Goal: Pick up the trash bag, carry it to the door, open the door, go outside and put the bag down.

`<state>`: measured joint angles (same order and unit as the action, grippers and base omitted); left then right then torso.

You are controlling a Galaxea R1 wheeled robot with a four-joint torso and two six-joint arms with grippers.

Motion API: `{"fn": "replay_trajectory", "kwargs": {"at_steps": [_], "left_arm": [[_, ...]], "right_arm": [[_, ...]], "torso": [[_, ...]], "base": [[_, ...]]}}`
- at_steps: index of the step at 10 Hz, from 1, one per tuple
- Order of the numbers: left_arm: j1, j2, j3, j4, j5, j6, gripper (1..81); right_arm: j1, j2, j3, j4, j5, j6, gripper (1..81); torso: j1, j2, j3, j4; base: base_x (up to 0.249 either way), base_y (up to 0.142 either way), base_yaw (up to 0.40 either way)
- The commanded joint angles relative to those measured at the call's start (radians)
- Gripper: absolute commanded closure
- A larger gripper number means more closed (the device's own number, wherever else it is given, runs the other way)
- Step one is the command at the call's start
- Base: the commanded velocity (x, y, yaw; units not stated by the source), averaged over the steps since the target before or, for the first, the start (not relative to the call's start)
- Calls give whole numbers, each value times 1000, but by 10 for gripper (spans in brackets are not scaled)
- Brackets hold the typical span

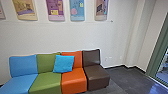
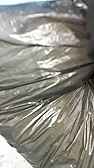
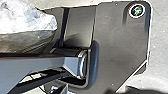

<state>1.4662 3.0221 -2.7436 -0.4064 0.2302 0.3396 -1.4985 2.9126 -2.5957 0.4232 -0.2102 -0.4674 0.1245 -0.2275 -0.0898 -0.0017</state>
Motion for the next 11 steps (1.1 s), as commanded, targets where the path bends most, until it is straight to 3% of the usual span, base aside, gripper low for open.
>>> {"fn": "replay_trajectory", "kwargs": {"at_steps": [1, 9, 11], "left_arm": [[-56, 0, 4, 3, 83, 6, 811], [-54, 2, 4, 6, 81, 7, 811], [-54, 6, 4, 27, 80, 6, 811]], "right_arm": [[50, 10, -32, 2, -78, -3, 10], [45, 29, -52, -4, -77, -3, 10], [40, 33, -65, -3, -77, -3, 10]], "torso": [[0, 0, 0, 0], [0, 0, 0, 0], [0, 0, 0, 0]], "base": [[0, 0, -291], [0, 0, -297], [0, 0, -304]]}}
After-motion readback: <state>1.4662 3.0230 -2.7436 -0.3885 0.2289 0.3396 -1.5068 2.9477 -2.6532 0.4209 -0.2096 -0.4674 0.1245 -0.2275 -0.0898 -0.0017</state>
